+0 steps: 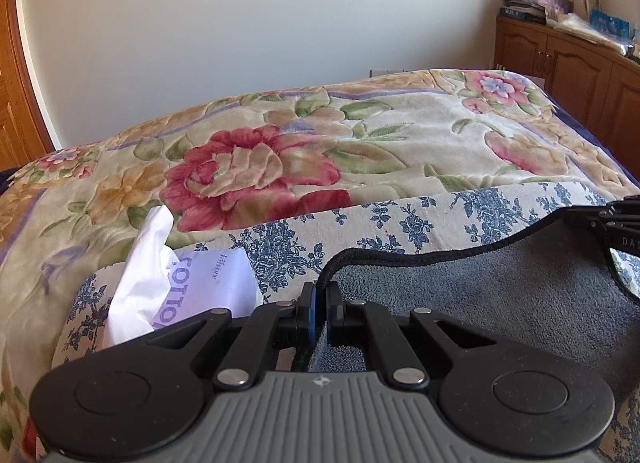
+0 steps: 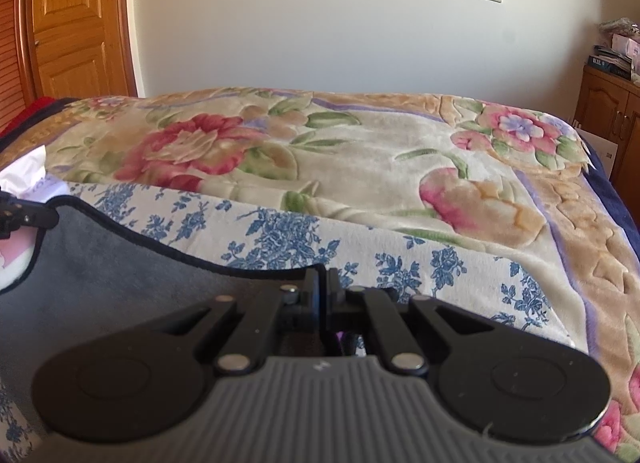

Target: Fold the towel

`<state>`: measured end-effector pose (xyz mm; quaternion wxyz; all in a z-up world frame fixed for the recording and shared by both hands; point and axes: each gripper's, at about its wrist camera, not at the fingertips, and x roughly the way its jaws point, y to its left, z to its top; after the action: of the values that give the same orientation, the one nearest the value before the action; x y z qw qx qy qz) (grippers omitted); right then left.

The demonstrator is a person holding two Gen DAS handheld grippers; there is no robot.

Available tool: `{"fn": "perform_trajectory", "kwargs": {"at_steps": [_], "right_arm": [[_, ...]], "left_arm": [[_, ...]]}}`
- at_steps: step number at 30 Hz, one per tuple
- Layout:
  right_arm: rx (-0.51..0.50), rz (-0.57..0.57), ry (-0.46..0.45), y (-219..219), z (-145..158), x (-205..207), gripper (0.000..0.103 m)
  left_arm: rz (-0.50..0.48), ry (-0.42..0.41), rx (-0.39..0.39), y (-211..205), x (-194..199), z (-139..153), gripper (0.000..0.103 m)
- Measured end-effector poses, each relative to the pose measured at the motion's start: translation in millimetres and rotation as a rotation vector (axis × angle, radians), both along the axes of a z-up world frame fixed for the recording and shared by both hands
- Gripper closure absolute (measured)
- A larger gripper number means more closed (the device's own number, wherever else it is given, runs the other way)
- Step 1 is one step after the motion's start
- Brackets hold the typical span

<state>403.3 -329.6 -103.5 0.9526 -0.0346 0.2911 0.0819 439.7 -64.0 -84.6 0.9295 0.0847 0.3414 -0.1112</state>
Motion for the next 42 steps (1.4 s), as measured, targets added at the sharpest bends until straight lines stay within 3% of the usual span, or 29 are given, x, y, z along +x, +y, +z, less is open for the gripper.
{"fn": "perform_trajectory", "kwargs": {"at_steps": [8, 11, 13, 14, 16, 19, 20, 25, 27, 42], "right_arm": [[0.001, -0.012, 0.011, -1, -6, 2, 0.099], [-0.011, -0.018, 0.019, -1, -8, 2, 0.097], [-0.011, -0.021, 0.027, -1, -9, 2, 0.08], [-0.006, -0.019, 0.027, -2, -9, 1, 0.074], [-0.004, -0.02, 0.022, -2, -7, -3, 0.045], [-0.003, -0.022, 0.011, -2, -3, -12, 0.039], [-0.004, -0.025, 0.011, -1, -1, -14, 0.037], [0.013, -0.03, -0.023, 1, 13, -35, 0.006], [0.02, -0.029, -0.035, 3, 20, -43, 0.0], [0.035, -0.025, -0.069, 12, 66, -98, 0.0]], "left_arm": [[0.017, 0.013, -0.004, 1, 5, -5, 0.096], [0.026, -0.001, 0.011, 1, 4, -6, 0.089], [0.043, -0.014, 0.002, 2, 3, -6, 0.059], [0.052, -0.021, -0.006, 4, 2, -5, 0.052], [0.068, -0.046, -0.011, 5, -1, -3, 0.028], [0.084, -0.075, -0.006, 5, -8, 3, 0.013], [0.089, -0.078, -0.009, 6, -10, 5, 0.012], [0.1, -0.095, -0.025, 7, -27, 22, 0.004], [0.096, -0.102, -0.026, 6, -34, 30, 0.002], [0.066, -0.13, -0.028, 0, -94, 81, 0.0]]}}
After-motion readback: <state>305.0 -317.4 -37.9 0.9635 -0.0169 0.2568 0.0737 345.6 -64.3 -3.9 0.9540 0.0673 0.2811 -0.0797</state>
